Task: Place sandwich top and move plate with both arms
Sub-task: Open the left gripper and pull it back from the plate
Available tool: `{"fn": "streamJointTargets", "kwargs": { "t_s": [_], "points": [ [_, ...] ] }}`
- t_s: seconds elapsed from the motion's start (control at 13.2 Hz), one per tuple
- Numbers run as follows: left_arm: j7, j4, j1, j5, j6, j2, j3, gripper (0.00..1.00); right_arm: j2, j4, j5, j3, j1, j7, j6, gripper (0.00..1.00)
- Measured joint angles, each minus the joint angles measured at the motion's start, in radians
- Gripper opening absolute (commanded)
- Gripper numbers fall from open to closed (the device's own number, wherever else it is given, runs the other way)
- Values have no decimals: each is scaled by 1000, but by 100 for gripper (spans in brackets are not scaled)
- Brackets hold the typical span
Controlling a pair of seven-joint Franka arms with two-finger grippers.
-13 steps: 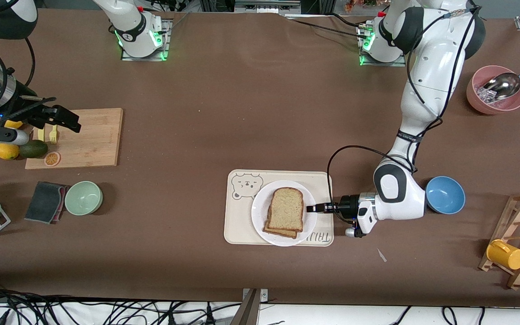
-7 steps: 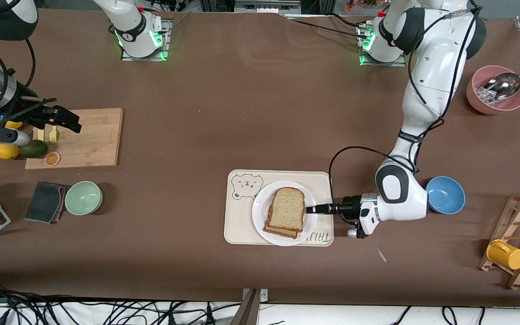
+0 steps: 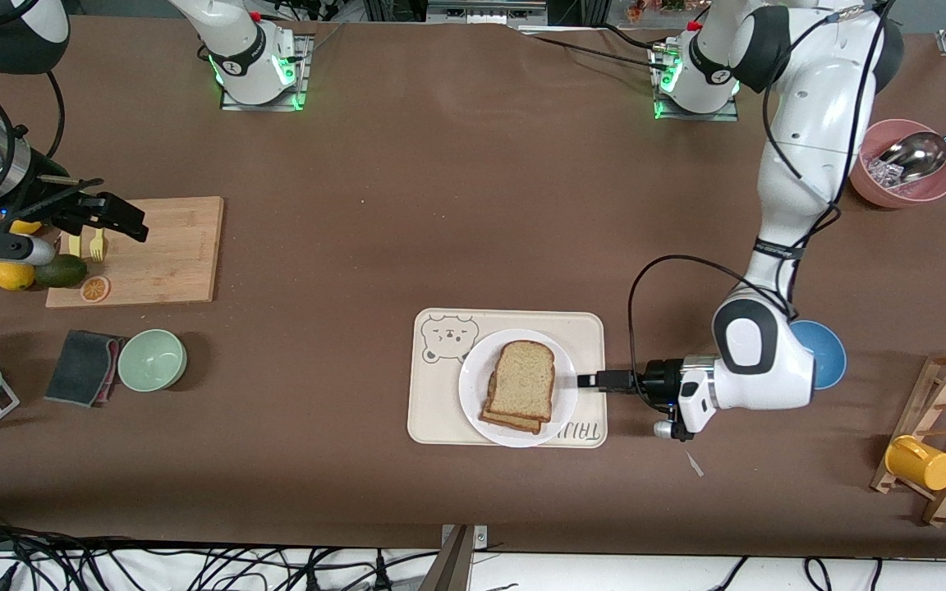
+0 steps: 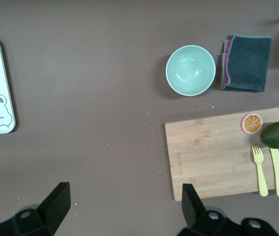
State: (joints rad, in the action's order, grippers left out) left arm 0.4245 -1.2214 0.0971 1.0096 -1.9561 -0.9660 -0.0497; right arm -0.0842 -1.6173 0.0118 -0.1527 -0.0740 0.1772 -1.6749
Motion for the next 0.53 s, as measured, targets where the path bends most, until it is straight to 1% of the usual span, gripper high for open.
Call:
{"fn": "streamJointTargets", "kwargs": {
  "t_s": [0.08,0.3,0.53],
  "points": [
    [-22,1,-13,-67,24,28,2,100,0,0,0,0,0,0,0,100],
    [-65,1,-42,-317,72,111,5,100,0,0,0,-1,1,0,0,100],
    [-70,0,-43,-551,79,153,5,100,0,1,0,-1,1,0,-1,100]
  ]
}}
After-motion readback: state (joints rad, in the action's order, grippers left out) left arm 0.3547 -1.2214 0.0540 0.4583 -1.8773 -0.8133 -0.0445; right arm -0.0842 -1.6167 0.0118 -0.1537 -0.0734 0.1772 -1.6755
